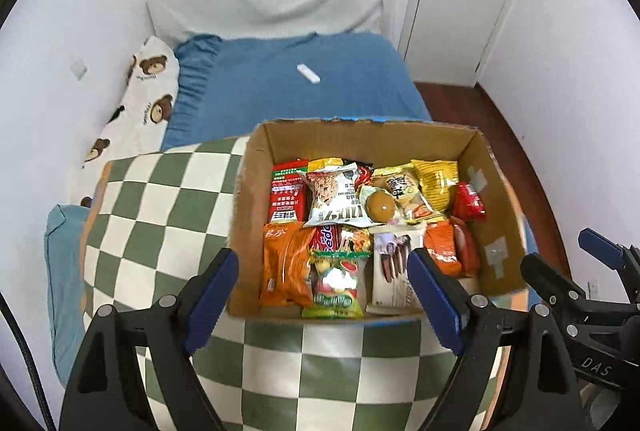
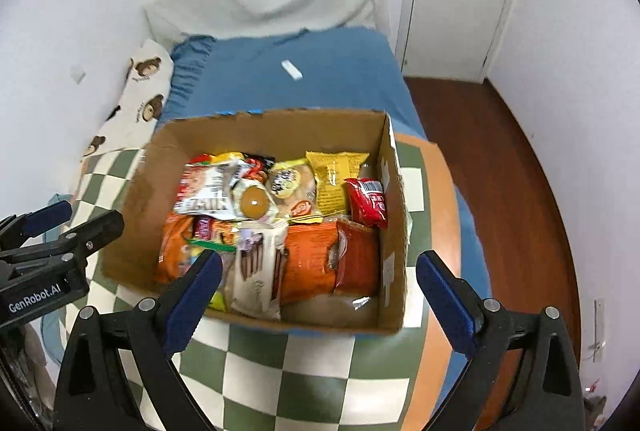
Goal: Organize snacks
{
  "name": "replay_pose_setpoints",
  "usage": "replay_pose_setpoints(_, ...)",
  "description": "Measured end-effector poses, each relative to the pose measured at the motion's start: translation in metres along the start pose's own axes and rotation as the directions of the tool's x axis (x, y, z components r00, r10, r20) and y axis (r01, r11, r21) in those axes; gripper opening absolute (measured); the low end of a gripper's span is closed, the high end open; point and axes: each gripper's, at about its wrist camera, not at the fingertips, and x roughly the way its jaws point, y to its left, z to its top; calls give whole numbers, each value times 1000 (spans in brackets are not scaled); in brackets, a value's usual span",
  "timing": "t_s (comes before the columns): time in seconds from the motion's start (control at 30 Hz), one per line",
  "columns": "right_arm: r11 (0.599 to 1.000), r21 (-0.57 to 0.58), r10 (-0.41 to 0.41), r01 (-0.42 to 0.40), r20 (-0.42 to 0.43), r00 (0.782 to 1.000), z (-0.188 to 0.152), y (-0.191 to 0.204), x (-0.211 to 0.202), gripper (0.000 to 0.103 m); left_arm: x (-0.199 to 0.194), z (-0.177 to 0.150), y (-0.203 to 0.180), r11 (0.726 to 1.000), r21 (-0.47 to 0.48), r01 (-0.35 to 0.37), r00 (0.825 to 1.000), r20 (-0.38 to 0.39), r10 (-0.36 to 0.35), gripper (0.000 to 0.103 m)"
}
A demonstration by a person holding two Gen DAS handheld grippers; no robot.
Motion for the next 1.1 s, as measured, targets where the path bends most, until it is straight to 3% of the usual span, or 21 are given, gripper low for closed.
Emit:
replay_pose_setpoints(0.63,1000,2,-7,7,219,976,-71,9,-147,102,-137,-77,-3,1000,14,-19,976,219,16,86)
replay_pose_setpoints(1.1,1000,7,-16,15,272,962,-99,8,-196,103,-161,-101,-2,1000,7,-11,971,240,9,87)
